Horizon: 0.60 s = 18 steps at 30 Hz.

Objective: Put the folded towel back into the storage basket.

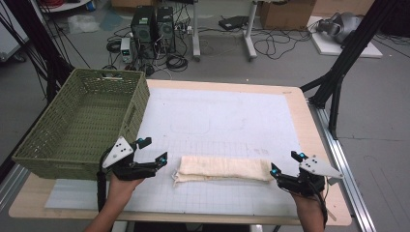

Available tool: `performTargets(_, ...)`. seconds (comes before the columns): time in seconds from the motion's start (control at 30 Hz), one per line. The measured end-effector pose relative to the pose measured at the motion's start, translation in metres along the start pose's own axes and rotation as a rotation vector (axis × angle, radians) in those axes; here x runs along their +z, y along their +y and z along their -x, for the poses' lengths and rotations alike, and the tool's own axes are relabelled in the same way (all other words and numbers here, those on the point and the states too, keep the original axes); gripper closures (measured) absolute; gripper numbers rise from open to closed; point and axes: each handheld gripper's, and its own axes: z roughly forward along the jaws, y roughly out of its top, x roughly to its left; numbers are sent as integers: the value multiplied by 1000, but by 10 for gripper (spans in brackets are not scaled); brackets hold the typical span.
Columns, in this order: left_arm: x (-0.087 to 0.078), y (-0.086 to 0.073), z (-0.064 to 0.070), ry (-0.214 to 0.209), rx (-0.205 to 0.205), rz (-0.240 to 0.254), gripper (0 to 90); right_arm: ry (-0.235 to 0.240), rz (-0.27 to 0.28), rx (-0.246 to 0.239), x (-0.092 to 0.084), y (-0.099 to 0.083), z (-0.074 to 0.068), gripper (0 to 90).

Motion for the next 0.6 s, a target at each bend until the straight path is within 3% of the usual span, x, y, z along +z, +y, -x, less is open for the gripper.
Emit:
performTargets(0.27, -1, -1, 0, -6, 3, -7, 177, 13, -24, 0, 3, 0, -1, 194)
performTargets(0.47, 0, -1, 0, -12, 5, -22, 177, 68, -53, 39, 6, -3, -1, 213)
performTargets(0.6, 1, -2, 0, -9, 13, -32, 175, 63, -54, 45, 7, -3, -1, 201)
